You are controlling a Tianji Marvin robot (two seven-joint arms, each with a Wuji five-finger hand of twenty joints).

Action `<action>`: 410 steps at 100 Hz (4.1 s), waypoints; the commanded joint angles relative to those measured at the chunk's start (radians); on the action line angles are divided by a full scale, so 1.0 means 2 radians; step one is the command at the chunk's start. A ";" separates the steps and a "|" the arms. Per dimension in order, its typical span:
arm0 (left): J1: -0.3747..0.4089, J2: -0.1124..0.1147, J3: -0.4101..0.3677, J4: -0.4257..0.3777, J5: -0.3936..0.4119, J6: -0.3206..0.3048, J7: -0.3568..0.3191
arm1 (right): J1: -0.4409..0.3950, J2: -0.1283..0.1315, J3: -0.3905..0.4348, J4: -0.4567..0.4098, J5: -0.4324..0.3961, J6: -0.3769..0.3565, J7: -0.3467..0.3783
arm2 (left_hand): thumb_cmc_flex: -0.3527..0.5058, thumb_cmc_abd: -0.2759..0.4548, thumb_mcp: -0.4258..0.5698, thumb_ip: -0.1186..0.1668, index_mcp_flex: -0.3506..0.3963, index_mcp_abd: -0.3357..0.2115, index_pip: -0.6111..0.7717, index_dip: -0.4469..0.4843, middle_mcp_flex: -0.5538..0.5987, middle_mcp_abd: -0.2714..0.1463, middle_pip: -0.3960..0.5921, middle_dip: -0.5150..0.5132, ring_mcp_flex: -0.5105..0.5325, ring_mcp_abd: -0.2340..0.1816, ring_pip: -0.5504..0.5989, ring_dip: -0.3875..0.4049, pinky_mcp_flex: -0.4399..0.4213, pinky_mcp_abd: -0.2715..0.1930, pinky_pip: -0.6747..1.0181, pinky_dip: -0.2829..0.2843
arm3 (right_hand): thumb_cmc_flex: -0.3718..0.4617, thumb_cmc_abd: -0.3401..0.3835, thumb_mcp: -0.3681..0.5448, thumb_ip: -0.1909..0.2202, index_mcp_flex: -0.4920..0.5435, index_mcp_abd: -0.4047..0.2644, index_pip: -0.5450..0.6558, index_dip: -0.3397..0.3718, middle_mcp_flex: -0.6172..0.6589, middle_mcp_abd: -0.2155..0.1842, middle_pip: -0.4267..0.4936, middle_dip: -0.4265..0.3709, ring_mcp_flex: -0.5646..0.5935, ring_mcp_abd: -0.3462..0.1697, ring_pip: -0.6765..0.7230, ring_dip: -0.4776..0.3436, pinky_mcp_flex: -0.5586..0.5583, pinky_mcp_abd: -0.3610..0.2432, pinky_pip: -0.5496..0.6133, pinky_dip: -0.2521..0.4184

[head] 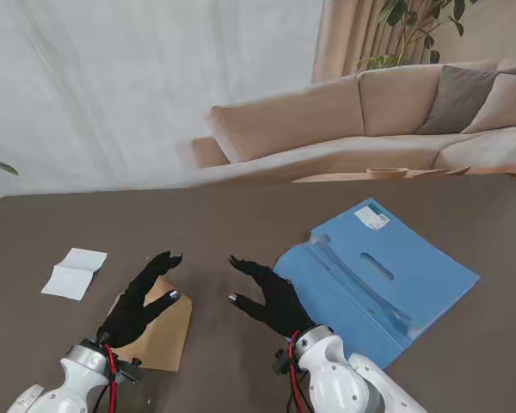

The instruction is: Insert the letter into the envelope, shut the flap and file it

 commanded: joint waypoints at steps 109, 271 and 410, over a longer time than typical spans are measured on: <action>0.010 -0.002 -0.009 -0.003 0.005 -0.010 -0.007 | -0.018 -0.005 -0.001 -0.023 -0.014 0.008 -0.016 | 0.039 -0.013 0.000 0.016 -0.016 0.011 0.040 0.019 -0.001 0.002 0.011 0.013 -0.012 0.001 -0.001 0.010 -0.002 0.000 -0.004 -0.006 | 0.027 0.009 -0.002 0.013 0.000 -0.009 0.030 0.018 -0.009 -0.003 0.027 0.012 0.000 -0.021 0.002 0.003 -0.001 -0.012 -0.004 0.019; -0.161 0.032 0.027 0.123 0.223 0.250 -0.106 | -0.042 -0.008 0.018 -0.044 -0.010 0.006 -0.033 | 0.136 -0.142 0.196 -0.011 0.225 0.025 0.121 0.119 0.064 0.055 0.170 0.054 0.003 0.057 0.047 0.235 -0.034 0.039 0.100 0.323 | 0.015 0.001 0.056 0.031 0.010 -0.003 0.062 0.019 -0.009 0.000 0.054 0.022 0.006 -0.018 0.007 0.003 0.000 -0.009 0.010 0.017; -0.062 0.030 -0.067 -0.042 0.095 0.067 -0.141 | 0.068 -0.005 -0.038 0.009 -0.039 -0.012 0.001 | 0.203 -0.122 0.109 -0.007 0.254 0.078 0.286 0.290 0.371 0.157 0.354 0.221 0.200 0.156 0.367 0.323 0.046 0.128 0.476 0.322 | -0.009 -0.129 0.135 -0.031 0.043 0.084 0.090 0.061 0.042 0.061 0.150 0.067 0.093 0.050 0.143 0.078 0.087 0.038 0.216 0.062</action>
